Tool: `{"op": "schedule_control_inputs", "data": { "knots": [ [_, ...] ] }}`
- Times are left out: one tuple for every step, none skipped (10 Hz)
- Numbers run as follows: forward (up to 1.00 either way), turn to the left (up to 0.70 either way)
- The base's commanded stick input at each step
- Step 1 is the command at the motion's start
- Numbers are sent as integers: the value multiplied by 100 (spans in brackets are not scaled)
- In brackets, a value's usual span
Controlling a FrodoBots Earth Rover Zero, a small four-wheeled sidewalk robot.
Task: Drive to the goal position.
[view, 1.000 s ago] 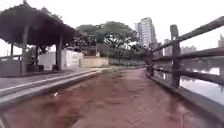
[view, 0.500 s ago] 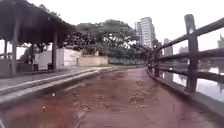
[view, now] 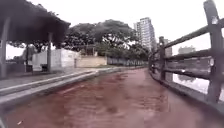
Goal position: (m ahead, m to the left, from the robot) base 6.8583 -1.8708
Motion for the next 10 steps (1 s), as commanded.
{"op": "schedule_control_inputs", "data": {
  "knots": [
    [100, -37],
    [100, -38],
    [100, 0],
    [100, 0],
    [100, 0],
    [100, 0],
    [100, 0],
    [100, 0],
    [100, -20],
    [100, -27]
  ]
}}
